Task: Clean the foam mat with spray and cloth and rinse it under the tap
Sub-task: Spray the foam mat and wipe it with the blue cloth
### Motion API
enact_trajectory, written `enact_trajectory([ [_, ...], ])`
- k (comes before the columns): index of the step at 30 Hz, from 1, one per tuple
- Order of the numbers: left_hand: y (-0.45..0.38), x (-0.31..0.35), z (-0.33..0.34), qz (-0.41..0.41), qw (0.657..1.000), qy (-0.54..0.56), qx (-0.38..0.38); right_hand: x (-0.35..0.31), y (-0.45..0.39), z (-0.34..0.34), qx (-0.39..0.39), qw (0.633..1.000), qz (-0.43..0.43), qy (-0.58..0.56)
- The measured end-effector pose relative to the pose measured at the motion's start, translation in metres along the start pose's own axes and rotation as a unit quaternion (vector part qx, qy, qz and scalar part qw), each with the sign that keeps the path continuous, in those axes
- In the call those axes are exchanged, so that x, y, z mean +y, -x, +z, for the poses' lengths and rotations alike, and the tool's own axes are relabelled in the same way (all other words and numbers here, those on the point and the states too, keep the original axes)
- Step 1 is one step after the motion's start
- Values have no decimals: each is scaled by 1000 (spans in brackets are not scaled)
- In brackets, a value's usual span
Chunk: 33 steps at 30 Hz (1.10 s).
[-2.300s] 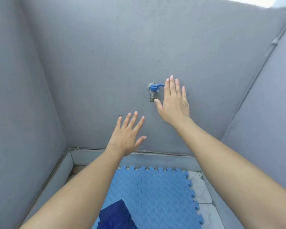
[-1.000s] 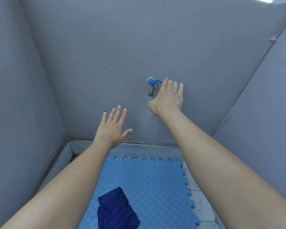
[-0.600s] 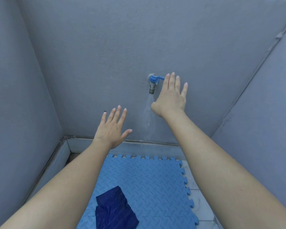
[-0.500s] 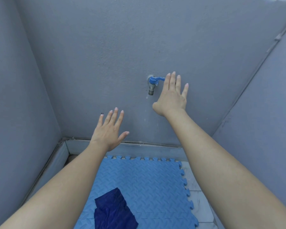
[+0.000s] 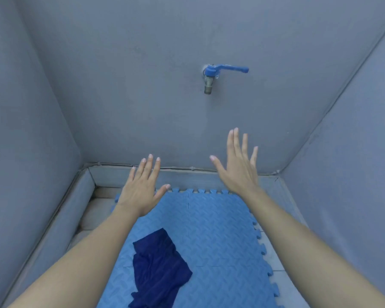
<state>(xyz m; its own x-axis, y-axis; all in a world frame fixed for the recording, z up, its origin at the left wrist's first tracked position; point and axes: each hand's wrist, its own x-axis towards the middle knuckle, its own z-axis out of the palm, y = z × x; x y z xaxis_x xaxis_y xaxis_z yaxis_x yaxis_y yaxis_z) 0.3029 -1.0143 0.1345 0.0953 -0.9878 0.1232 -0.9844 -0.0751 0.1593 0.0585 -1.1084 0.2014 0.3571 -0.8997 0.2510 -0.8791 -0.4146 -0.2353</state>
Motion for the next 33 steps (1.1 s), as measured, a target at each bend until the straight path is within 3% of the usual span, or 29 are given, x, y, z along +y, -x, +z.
enact_trajectory([
  [3,55,-3,82,24,996,2,-91,70,95,95,-153,981,116,32],
  [7,129,8,189,67,973,-10,-222,143,178,181,-262,937,216,87],
  [10,156,27,233,48,977,27,-205,158,204,220,-204,952,211,89],
  [12,154,33,245,33,989,32,-144,164,208,235,-163,961,211,82],
  [18,47,98,268,-37,993,28,-106,170,210,245,-124,971,187,86],
  [22,-27,169,289,62,987,31,-144,175,211,243,-130,971,190,59],
  [25,-39,159,288,116,981,64,-138,177,211,243,-132,971,192,48],
  [27,-43,107,283,66,988,96,-98,176,212,243,-133,972,190,47],
  [30,-41,-6,268,-104,992,68,-36,174,211,243,-131,970,197,51],
  [33,-26,-89,251,-264,962,47,-40,174,211,245,-123,971,196,55],
])
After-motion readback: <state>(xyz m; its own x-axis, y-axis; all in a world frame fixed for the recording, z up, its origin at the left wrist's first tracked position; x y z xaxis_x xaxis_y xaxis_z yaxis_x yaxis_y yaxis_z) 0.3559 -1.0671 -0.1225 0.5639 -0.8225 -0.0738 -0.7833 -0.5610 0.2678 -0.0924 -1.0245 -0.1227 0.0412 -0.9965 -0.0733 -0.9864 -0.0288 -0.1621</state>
